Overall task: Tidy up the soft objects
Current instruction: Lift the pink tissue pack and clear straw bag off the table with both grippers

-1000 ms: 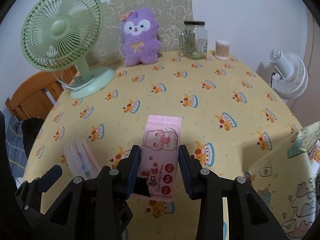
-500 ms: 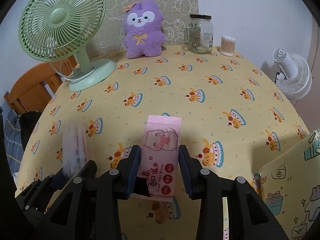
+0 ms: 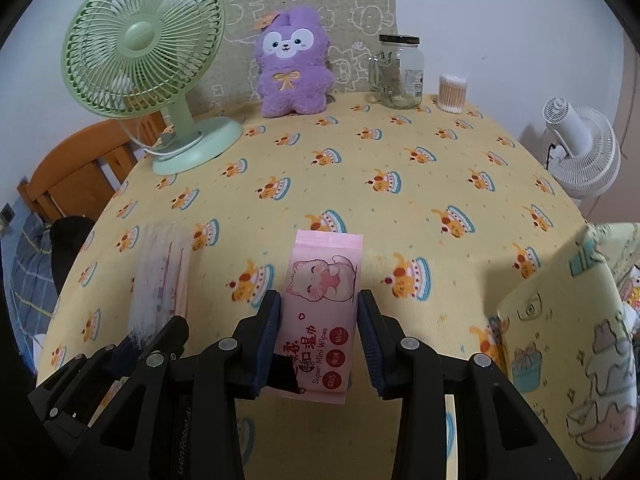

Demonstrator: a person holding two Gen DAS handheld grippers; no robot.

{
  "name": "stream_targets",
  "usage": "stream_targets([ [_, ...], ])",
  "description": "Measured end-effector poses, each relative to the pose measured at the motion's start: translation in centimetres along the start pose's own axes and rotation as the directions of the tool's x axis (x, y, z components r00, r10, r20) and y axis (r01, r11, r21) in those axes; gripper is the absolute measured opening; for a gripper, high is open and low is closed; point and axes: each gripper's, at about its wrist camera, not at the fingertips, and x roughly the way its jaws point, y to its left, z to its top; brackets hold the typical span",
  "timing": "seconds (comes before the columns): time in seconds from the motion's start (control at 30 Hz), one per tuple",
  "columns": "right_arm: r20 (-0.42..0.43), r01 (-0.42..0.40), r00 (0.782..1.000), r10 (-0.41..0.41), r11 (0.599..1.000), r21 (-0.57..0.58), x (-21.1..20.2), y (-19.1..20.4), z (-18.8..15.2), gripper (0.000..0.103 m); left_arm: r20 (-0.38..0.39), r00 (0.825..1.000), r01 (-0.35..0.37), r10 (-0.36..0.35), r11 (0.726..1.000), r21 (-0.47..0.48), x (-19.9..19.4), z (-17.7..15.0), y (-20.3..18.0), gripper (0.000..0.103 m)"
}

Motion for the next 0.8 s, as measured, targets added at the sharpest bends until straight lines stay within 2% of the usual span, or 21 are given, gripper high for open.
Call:
stream_targets([
  [0.37, 0.012, -0.026, 1.0, 0.027, 0.999, -0.02, -2.8, 0.1, -1.6, 0.042, 0.028, 1.0, 0.003, -0.004, 1.0, 0.009, -3.1, -1.8, 0.0, 0.013],
  [0.8, 0.064, -0.047, 0.997, 0.051, 0.997, -0.063, -7.2, 0.1, -2.5, 0.042, 0.101, 0.995, 0.009, -0.01, 1.0, 0.015, -7.5, -2.8, -0.3, 0.013],
])
